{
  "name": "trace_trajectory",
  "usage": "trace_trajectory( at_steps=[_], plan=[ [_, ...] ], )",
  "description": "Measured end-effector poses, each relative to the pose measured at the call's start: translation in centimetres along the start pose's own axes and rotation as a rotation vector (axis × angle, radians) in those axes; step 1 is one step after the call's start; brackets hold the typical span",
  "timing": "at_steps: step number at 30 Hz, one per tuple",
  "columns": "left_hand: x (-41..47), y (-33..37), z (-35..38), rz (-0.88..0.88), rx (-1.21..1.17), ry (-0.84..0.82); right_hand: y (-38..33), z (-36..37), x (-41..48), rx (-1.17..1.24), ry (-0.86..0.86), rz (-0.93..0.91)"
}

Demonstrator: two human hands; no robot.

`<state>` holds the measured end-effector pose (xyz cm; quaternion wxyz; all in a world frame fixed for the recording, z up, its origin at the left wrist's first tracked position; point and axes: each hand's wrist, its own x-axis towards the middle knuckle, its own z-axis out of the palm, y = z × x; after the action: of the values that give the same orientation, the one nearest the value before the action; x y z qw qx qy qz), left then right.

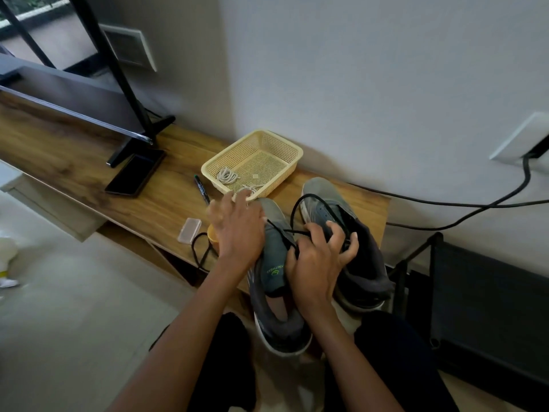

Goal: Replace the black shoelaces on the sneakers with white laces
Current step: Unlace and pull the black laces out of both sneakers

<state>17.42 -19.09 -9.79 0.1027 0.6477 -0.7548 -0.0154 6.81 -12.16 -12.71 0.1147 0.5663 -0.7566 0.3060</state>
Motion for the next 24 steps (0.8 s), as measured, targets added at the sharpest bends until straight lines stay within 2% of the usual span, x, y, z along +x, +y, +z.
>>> trace_trajectory(
  at_steps=[5,7,9,11,13,15,24],
  plan=[
    [0.0,-2.5,-0.4,-0.443,-0.34,0.257,0.0,-0.1,-0.1,0.01,0.009,0.007],
    [-0.1,-2.8,-0.8,-0.486,-0.363,0.276,0.0,0.0,-0.1,0.022,0.0,-0.002],
    [-0.3,-2.5,-1.2,-0.397,-0.353,0.226,0.0,0.1,0.0,0.035,-0.003,-0.011],
    [-0.4,-1.8,-1.4,-0.225,-0.312,0.136,0.0,0.1,-0.1,0.039,0.0,-0.016],
    [-0.4,-0.7,-1.4,-0.036,-0.19,0.022,0.0,0.1,-0.1,0.05,-0.001,-0.02],
    [-0.4,0.5,-1.1,0.077,-0.101,-0.096,0.1,0.2,-0.1,0.054,-0.006,-0.02],
    [0.5,0.6,-0.3,0.162,0.107,-0.114,0.0,0.1,-0.2,0.027,0.012,0.002]
  ],
)
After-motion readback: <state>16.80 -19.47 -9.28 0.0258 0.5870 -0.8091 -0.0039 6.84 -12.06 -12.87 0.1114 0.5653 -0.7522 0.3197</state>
